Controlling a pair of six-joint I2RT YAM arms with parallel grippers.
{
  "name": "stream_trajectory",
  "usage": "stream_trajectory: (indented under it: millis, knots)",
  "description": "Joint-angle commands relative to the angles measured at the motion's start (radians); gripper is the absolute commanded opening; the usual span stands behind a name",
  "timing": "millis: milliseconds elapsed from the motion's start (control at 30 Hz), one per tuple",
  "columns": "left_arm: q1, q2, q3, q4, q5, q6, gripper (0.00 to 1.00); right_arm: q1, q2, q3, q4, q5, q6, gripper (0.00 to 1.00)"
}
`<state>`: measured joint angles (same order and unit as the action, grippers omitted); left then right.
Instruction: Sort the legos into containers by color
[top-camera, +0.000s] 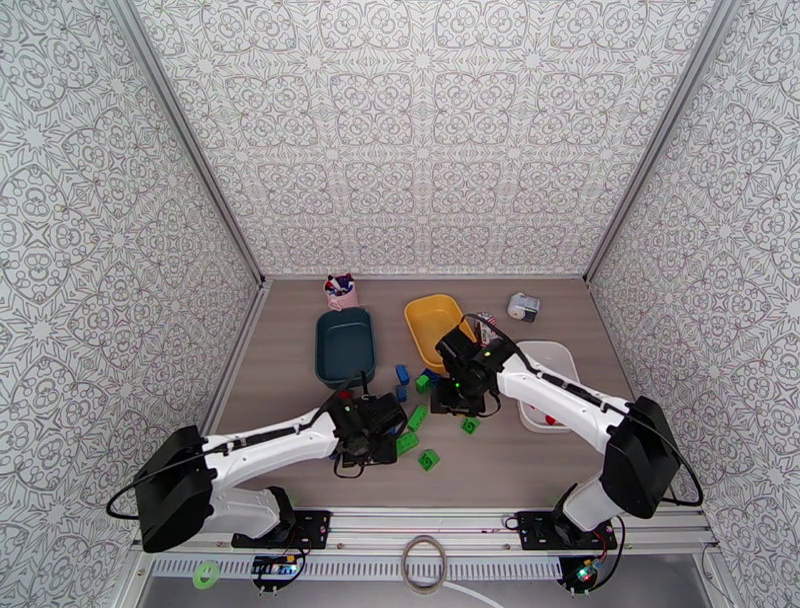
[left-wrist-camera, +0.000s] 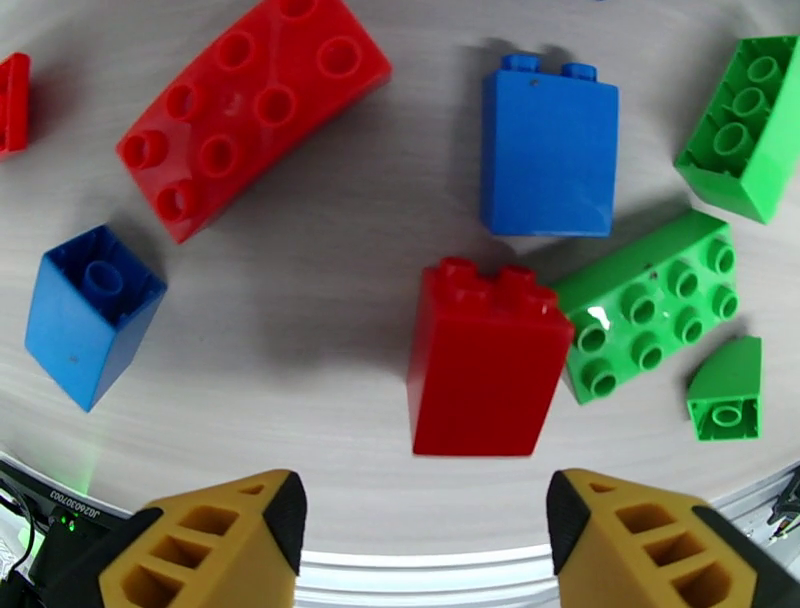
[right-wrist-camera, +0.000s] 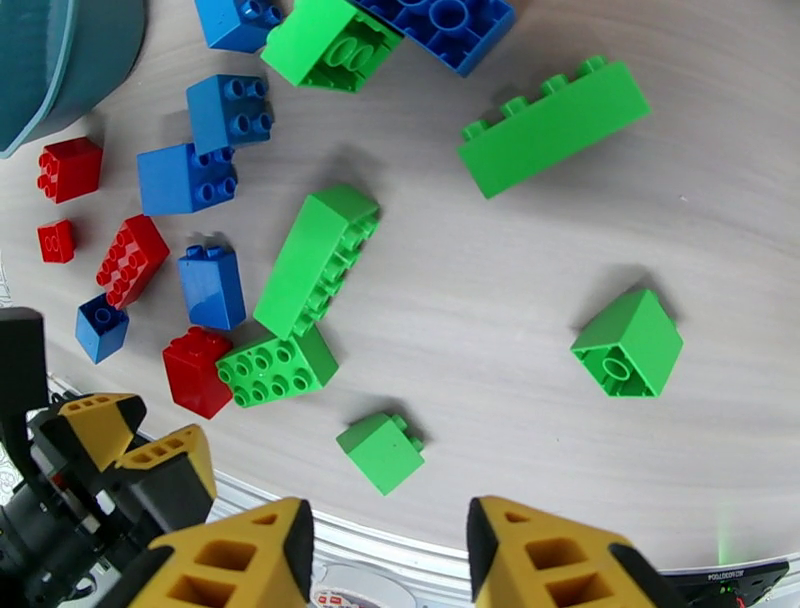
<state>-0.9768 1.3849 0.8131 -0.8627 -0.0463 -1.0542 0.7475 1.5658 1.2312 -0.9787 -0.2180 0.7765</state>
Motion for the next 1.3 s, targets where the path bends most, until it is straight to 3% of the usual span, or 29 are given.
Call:
stream_trajectory:
  millis: [0,400,733,1033,1267]
  knots:
    - [0.011,0.032,-0.002,0.038,0.024,0.043,0.67,0.004,-0.021,-0.011,0.008,0.007,0.024,0.46]
    - [0.067,0.101,0.014,0.073,0.051,0.120,0.58,0.003,-0.033,-0.005,-0.009,0.027,0.030,0.45]
    - [0.081,0.104,0.019,0.080,0.064,0.132,0.39,-0.011,-0.049,0.008,-0.044,0.061,0.041,0.42]
    - [0.102,-0.003,0.105,-0.004,0.072,0.161,0.32,-0.130,-0.084,0.035,-0.094,0.062,0.078,0.36]
    - [0.148,0.027,0.257,0.057,0.176,0.219,0.32,-0.218,-0.068,0.104,-0.179,0.074,0.028,0.48]
